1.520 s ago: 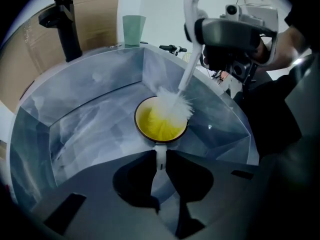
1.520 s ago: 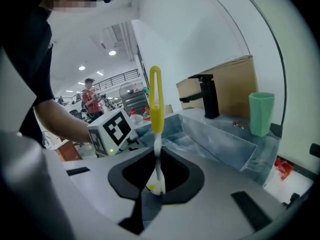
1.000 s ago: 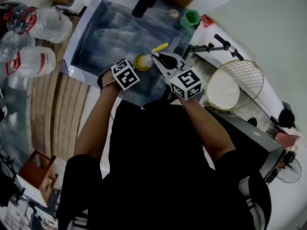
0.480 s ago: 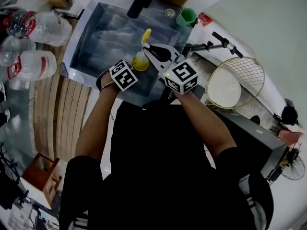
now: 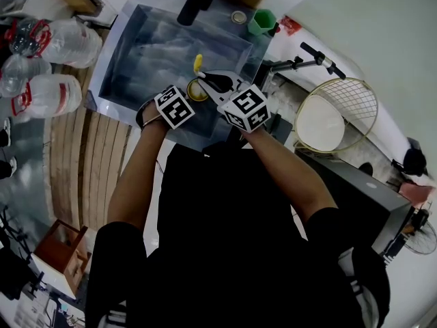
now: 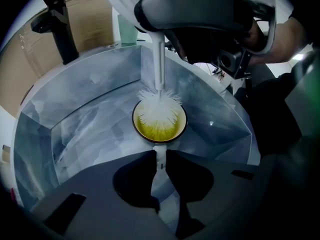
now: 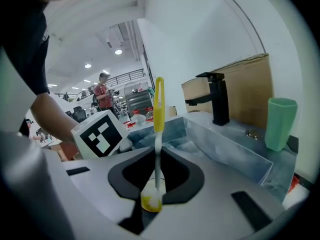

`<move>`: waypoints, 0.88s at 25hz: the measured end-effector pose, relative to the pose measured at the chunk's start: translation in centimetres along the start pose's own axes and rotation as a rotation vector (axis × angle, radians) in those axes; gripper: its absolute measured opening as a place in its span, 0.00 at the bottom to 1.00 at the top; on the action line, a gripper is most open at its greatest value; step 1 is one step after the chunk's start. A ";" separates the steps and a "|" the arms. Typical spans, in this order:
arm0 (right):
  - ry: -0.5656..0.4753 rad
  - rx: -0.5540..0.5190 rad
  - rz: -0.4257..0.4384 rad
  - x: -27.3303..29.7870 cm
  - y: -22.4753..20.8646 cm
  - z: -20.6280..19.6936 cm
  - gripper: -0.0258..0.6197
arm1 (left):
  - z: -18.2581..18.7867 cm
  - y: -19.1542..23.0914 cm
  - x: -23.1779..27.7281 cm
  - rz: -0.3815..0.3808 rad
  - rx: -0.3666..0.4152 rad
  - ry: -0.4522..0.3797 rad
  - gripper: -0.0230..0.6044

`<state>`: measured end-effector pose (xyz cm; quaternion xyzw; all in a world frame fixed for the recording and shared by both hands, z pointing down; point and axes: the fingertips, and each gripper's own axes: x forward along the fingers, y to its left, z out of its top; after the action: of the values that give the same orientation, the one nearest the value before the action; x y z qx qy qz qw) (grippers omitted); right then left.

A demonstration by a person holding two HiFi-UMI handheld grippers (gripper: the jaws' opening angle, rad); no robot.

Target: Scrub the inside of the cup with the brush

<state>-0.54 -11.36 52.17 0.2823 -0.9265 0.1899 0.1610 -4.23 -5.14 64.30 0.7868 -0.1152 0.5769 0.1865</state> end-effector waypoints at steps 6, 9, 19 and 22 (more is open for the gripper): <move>0.026 0.001 0.003 -0.4 0.3 0.5 0.12 | 0.0 0.0 -0.1 0.002 0.032 0.025 0.16; 0.034 0.022 0.018 -0.7 0.3 0.9 0.13 | -0.1 0.3 -0.6 0.009 0.043 0.045 0.18; -0.007 0.019 0.067 -3.2 0.6 4.1 0.17 | 1.0 1.9 -6.5 0.065 0.018 -0.028 0.21; -0.069 0.015 0.055 -4.8 0.1 6.7 0.17 | 1.6 2.9 -9.1 0.100 -0.027 -0.103 0.21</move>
<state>1.90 -11.99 44.34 0.2641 -0.9375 0.1912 0.1217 -6.83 -8.74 55.66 0.8061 -0.1716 0.5428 0.1617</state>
